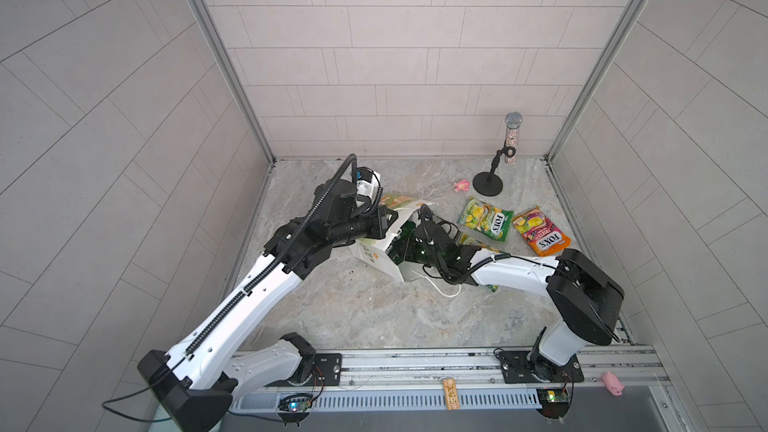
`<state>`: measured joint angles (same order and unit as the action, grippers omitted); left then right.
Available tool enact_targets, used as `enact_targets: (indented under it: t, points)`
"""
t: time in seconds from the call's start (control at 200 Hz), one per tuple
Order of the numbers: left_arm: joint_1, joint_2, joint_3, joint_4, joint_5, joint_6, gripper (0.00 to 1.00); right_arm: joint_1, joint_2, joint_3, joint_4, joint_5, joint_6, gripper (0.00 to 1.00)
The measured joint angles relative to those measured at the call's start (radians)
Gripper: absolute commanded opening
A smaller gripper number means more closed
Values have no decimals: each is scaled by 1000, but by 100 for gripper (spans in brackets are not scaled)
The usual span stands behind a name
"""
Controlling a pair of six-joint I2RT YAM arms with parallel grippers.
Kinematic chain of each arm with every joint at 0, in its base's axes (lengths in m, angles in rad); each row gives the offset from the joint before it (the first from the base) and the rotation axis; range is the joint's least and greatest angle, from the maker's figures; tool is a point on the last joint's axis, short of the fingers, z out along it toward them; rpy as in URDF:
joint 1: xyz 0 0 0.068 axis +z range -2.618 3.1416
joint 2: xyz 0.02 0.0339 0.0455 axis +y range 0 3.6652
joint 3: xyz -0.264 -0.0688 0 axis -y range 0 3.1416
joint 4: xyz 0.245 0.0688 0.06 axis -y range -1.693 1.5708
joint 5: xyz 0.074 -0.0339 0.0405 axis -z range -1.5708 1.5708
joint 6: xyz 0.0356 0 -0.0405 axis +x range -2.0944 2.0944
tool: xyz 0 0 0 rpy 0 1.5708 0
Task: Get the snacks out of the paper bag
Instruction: 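Adjust the right gripper inside the bag above the green packets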
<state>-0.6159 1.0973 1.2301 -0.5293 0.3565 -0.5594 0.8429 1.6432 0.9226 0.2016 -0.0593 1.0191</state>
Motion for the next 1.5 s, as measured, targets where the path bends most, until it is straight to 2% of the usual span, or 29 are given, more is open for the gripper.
enact_targets:
  t: [0.22,0.715,0.876,1.026,1.146,1.501]
  points:
    - [0,-5,0,0,6,3,0,-9,2,41,-82,42,13,38]
    - [0,-22,0,-3,-4,11,0,-19,75,102,-172,49,22,38]
    - [0,-28,0,-3,-9,11,0,-18,20,92,-237,57,-6,39]
    - [0,-28,0,-3,-10,11,0,-19,-83,67,-302,106,-35,39]
    - [0,-28,0,-3,-9,10,0,-19,-105,66,-323,145,-55,39]
    - [0,-28,-2,-3,-9,10,0,-19,1,126,-411,151,-72,39]
